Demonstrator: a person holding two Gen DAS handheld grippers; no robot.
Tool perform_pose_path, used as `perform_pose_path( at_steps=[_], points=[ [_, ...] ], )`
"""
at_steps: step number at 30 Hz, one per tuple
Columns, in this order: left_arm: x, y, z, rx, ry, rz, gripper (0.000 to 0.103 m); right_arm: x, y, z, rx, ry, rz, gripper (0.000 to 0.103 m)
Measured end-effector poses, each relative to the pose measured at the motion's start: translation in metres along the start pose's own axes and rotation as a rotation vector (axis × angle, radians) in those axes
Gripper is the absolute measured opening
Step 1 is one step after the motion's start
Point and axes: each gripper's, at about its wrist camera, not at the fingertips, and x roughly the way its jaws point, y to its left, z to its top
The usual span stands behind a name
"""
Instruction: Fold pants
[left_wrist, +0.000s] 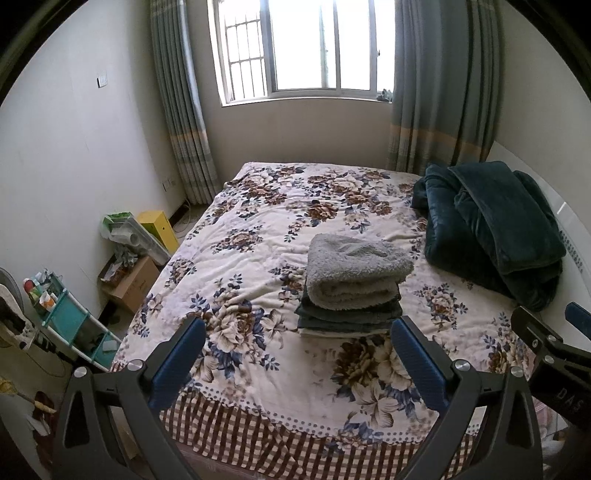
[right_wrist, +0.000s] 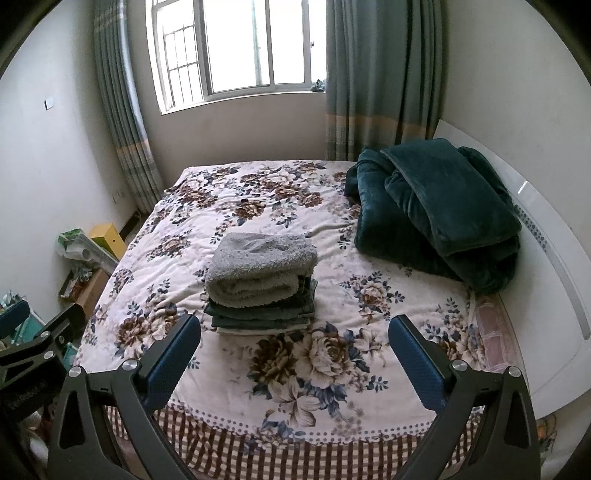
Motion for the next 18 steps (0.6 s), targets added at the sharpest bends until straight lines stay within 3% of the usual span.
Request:
perform_pose_path(
  at_steps=[18],
  points=[
    [-0.003, -0.001, -0.001, 0.002, -0.001, 0.002, 0.103, -0.004, 0.000, -0.010, -0.007, 0.009, 0.010, 0.103]
  ],
)
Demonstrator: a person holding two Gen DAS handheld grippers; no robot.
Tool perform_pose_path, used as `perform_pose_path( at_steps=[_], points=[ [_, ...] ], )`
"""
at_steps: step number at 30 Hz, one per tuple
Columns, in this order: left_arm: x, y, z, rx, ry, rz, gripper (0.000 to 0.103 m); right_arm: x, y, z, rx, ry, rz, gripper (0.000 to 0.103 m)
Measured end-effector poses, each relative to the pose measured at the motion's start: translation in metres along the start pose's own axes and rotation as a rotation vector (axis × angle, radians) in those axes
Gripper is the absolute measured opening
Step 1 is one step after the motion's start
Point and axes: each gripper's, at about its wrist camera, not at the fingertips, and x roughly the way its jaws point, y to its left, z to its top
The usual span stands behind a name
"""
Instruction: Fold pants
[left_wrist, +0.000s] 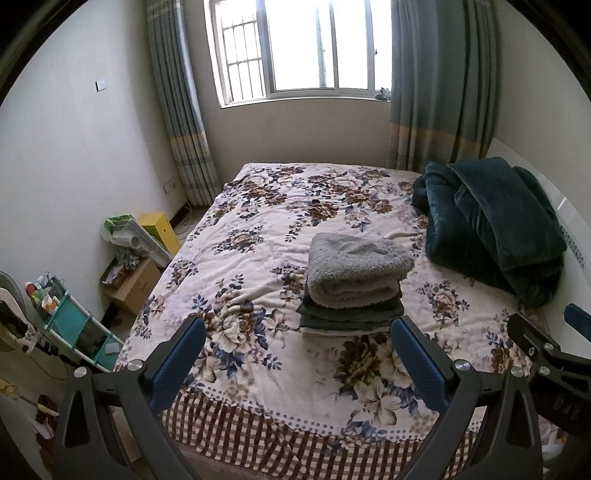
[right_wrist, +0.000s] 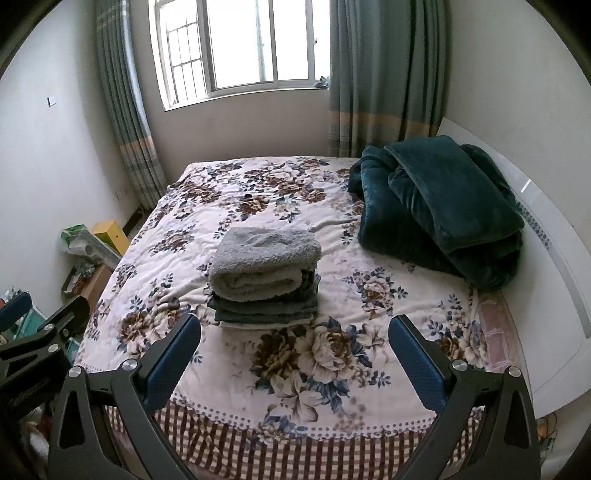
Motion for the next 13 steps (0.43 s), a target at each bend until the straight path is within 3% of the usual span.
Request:
perform_pose_path(
  at_steps=[13],
  points=[
    [0.0026, 0.0026, 0.0017, 0.024, -0.007, -0.009, 0.103, -0.0015, 0.0012, -0.0041, -0.002, 0.006, 0.006, 0.103]
  ],
)
